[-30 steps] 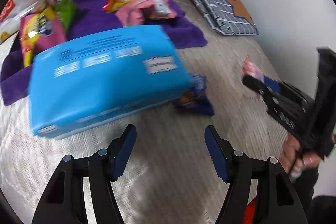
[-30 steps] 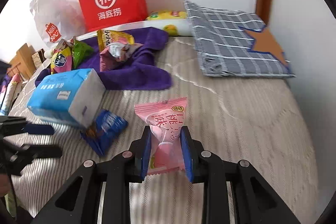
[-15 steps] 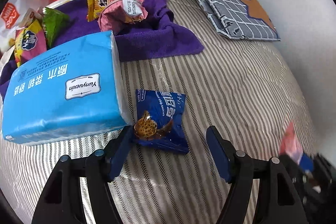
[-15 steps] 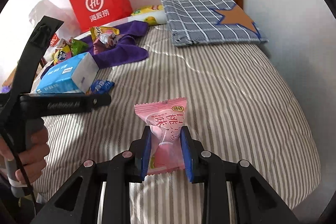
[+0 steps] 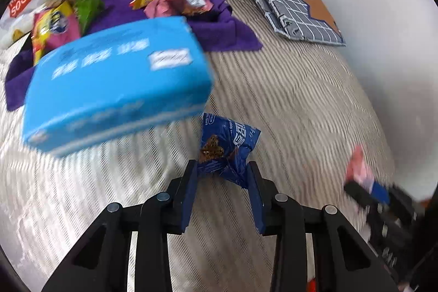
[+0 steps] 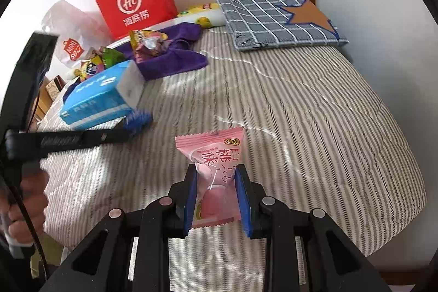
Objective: Organize snacks
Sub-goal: 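Carry the blue cookie packet and pink candy toward the purple towel with both tools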
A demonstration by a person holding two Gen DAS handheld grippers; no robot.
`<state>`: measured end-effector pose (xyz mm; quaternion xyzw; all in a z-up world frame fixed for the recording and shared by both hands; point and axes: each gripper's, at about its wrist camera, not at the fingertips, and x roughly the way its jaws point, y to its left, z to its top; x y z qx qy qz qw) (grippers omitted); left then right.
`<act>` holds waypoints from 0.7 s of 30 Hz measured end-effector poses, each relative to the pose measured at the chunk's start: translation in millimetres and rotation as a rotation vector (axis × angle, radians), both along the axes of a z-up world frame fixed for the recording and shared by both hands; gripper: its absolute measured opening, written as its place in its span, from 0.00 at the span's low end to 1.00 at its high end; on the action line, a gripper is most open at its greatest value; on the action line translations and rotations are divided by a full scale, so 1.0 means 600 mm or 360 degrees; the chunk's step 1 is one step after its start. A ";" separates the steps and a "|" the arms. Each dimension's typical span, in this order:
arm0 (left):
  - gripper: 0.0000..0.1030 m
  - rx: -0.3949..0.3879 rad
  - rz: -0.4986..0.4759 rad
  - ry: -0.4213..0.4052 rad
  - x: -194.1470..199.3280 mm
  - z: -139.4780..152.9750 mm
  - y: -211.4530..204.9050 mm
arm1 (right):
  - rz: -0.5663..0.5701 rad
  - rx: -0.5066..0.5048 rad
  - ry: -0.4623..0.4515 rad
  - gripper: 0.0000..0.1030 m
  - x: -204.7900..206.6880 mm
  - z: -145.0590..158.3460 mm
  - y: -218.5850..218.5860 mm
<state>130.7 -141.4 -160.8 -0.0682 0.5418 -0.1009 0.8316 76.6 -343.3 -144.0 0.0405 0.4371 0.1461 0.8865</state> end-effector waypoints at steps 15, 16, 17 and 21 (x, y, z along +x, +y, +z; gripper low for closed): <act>0.43 -0.0037 0.0096 0.0002 -0.123 -0.002 0.190 | 0.0082 -0.0024 0.0038 0.25 0.019 -0.002 0.127; 0.50 -0.0066 0.0072 0.0004 -0.123 -0.003 0.194 | 0.0082 -0.0026 0.0039 0.25 0.020 -0.001 0.133; 0.52 -0.0085 0.0055 0.0004 -0.121 -0.004 0.196 | 0.0082 -0.0025 0.0038 0.25 0.021 0.001 0.137; 0.58 -0.0033 0.0025 -0.0063 -0.111 0.005 0.197 | 0.0069 -0.0028 0.0031 0.25 0.018 0.007 0.144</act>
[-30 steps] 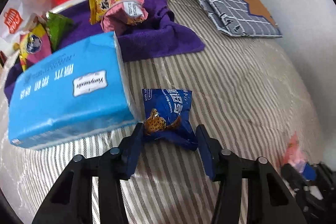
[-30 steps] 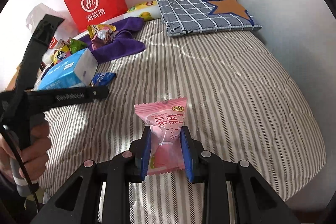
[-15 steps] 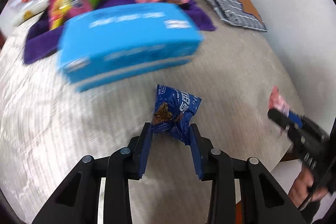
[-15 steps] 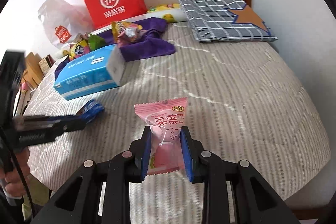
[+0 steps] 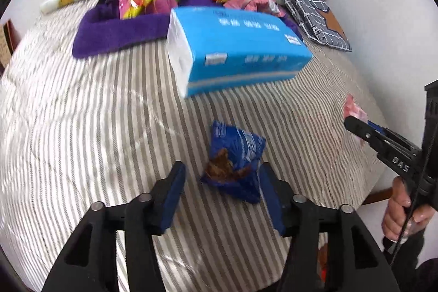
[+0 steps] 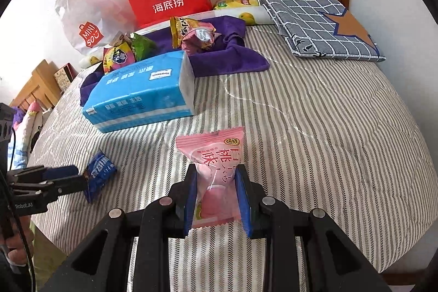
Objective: Organize snacks
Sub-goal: 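Carry the blue cookie packet and pink candy toward the purple towel with both tools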
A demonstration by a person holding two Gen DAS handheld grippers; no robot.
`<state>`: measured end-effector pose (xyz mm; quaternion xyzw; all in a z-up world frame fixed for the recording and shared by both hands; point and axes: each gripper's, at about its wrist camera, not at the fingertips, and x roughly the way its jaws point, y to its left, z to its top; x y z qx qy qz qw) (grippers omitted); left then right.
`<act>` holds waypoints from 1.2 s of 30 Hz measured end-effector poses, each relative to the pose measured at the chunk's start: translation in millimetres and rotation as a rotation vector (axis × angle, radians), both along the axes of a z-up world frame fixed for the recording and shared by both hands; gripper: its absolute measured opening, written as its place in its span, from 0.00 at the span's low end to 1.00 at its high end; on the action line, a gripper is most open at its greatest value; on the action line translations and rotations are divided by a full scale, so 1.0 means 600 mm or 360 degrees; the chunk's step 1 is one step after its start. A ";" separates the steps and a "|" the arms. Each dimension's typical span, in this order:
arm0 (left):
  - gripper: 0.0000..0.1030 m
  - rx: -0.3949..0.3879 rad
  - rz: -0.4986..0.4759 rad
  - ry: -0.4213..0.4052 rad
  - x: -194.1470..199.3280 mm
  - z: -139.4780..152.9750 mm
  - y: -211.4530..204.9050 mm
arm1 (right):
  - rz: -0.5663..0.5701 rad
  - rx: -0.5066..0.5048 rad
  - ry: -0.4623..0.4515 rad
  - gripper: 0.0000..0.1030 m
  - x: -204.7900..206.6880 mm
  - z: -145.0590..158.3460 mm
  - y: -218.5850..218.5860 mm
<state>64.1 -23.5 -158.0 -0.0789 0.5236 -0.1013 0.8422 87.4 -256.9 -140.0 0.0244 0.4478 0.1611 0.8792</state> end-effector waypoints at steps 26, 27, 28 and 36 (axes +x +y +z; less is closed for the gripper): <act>0.38 0.0062 -0.0034 -0.0112 0.085 0.010 -0.015 | -0.0064 0.0053 0.0029 0.25 0.123 -0.018 0.042; 0.38 0.0049 -0.0042 -0.0099 0.089 0.009 -0.013 | -0.0053 0.0048 0.0031 0.25 0.126 -0.020 0.048; 0.37 0.0057 -0.0046 -0.0092 0.091 0.008 -0.014 | -0.0046 0.0041 0.0031 0.25 0.128 -0.022 0.053; 0.37 0.0093 -0.0069 -0.0055 0.086 0.004 0.010 | -0.0016 0.0018 0.0039 0.24 0.155 -0.034 0.074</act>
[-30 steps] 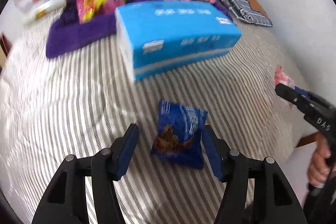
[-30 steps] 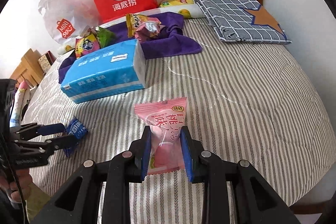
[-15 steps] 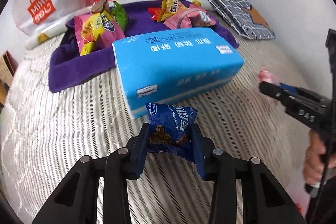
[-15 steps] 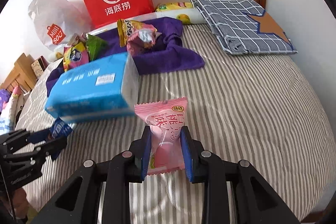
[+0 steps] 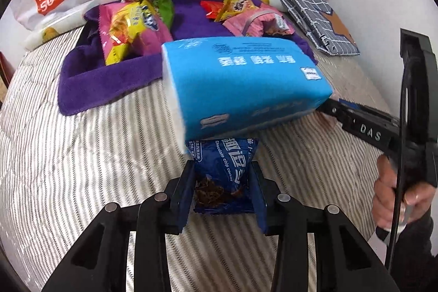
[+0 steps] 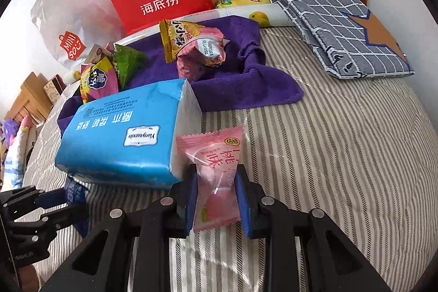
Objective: Organize snacks
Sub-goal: 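Carry the blue cookie packet and pink candy toward the purple towel with both tools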
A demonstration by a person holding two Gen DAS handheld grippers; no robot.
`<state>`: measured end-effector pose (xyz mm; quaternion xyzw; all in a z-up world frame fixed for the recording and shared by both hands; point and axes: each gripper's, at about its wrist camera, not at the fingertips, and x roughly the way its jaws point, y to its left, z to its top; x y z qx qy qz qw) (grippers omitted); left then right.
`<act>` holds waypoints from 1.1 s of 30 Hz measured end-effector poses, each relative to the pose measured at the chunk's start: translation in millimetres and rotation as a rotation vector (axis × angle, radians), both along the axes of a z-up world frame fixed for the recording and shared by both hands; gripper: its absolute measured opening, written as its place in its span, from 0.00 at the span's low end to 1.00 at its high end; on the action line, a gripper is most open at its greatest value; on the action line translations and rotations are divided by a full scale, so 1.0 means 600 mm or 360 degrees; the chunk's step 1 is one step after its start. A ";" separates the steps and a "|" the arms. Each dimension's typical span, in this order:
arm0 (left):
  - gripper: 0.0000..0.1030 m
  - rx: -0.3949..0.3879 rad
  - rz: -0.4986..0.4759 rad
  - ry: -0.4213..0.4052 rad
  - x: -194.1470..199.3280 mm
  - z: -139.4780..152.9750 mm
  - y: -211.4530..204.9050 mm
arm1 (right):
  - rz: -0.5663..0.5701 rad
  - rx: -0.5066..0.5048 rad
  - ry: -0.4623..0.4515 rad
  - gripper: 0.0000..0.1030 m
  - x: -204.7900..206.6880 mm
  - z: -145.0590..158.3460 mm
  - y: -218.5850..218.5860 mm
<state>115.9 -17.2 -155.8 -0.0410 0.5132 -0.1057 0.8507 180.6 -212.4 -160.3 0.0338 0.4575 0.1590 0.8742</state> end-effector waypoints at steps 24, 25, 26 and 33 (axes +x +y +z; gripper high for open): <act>0.37 -0.0122 0.0105 -0.0036 -0.077 0.045 0.060 | -0.0012 0.0016 0.0009 0.24 -0.097 0.025 0.011; 0.37 -0.0118 0.0104 -0.0047 -0.080 0.049 0.057 | -0.0019 0.0023 0.0001 0.24 -0.101 0.030 0.008; 0.37 -0.0112 0.0102 -0.0060 -0.083 0.054 0.055 | -0.0025 0.0028 -0.0008 0.24 -0.104 0.034 0.006; 0.37 -0.0108 0.0105 -0.0115 -0.094 0.085 0.041 | -0.0039 0.0067 -0.0085 0.24 -0.127 0.072 -0.005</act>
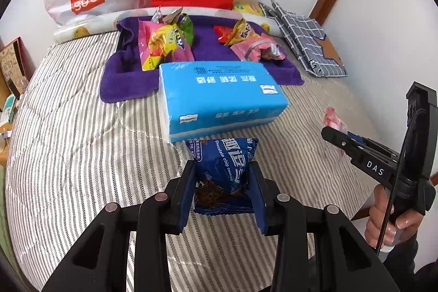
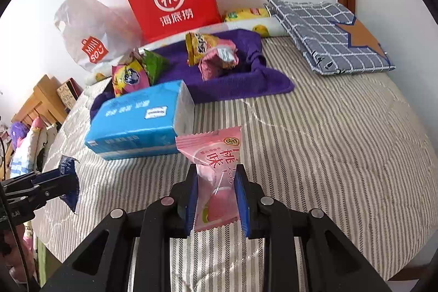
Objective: Organize snacks
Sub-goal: 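Carry the blue cookie packet and pink candy toward the purple towel with both tools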
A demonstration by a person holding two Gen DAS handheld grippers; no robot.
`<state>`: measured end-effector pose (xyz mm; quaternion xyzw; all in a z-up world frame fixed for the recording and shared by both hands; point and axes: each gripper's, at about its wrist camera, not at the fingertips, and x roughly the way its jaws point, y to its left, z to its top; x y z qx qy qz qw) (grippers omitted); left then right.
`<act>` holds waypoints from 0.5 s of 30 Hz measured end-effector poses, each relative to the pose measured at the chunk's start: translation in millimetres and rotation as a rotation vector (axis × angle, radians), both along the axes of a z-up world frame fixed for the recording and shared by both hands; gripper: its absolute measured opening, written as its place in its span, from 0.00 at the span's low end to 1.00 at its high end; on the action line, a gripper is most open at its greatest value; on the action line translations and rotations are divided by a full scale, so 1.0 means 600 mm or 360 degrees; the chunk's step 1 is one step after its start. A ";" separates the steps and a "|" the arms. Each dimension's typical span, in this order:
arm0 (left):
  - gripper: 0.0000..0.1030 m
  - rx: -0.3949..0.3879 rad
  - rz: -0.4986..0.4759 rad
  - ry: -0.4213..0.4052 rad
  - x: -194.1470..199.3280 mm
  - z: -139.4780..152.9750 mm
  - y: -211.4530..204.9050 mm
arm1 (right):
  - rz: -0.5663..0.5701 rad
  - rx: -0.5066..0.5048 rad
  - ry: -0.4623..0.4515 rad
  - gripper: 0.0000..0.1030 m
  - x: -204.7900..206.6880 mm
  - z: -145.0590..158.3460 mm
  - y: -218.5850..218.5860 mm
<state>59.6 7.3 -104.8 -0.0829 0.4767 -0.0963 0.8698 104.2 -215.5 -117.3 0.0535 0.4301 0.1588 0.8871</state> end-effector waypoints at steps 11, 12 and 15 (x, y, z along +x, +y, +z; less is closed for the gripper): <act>0.37 0.0001 0.0020 -0.0050 -0.013 0.028 -0.003 | -0.0006 0.0006 -0.0013 0.24 -0.012 0.019 0.001; 0.37 -0.0004 0.0022 -0.0052 -0.014 0.030 -0.002 | -0.0004 0.0007 -0.0014 0.24 -0.012 0.021 0.003; 0.37 -0.0018 0.0032 -0.0057 -0.016 0.036 0.003 | 0.0000 0.0003 -0.0027 0.24 -0.013 0.027 0.007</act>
